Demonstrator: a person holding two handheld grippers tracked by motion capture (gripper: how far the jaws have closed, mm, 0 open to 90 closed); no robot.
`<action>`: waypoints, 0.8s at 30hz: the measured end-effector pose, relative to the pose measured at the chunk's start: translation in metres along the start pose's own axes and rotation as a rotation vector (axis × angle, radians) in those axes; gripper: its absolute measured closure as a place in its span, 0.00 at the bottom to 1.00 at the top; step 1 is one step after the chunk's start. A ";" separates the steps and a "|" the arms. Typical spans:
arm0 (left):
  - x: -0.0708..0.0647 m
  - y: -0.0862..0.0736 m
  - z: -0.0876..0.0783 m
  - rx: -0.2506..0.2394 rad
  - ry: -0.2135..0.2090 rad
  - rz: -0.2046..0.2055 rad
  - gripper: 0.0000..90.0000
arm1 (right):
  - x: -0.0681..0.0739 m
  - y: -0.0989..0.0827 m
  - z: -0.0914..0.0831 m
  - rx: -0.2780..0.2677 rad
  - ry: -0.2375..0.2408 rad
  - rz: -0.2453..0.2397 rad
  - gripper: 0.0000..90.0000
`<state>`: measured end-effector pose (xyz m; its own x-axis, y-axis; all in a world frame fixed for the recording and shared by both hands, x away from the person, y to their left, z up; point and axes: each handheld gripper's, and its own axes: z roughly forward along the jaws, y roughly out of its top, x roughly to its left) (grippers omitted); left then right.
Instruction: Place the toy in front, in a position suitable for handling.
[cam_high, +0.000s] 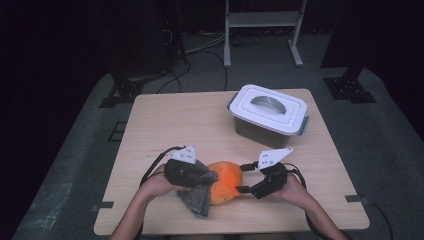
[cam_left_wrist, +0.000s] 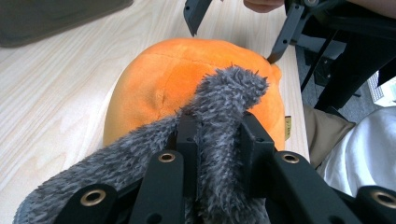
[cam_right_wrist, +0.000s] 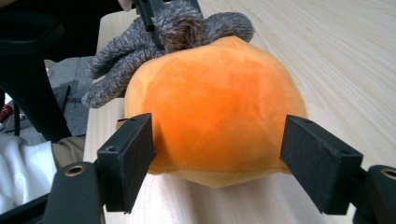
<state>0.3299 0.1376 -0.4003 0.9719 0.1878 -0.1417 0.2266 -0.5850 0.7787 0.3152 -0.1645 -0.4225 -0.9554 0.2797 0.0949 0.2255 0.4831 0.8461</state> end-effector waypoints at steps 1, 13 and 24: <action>0.000 0.000 0.000 -0.001 0.001 -0.002 0.82 | -0.001 0.000 -0.001 -0.002 -0.002 0.006 0.27; 0.007 -0.007 0.004 0.007 -0.010 -0.045 0.82 | -0.005 0.004 0.023 -0.014 0.053 0.046 0.45; -0.005 0.009 -0.009 0.000 0.010 0.014 0.82 | 0.005 0.017 0.020 -0.008 0.018 -0.009 0.76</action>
<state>0.3268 0.1385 -0.3867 0.9744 0.1875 -0.1244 0.2127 -0.5873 0.7809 0.3182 -0.1381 -0.4179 -0.9606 0.2605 0.0970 0.2158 0.4789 0.8509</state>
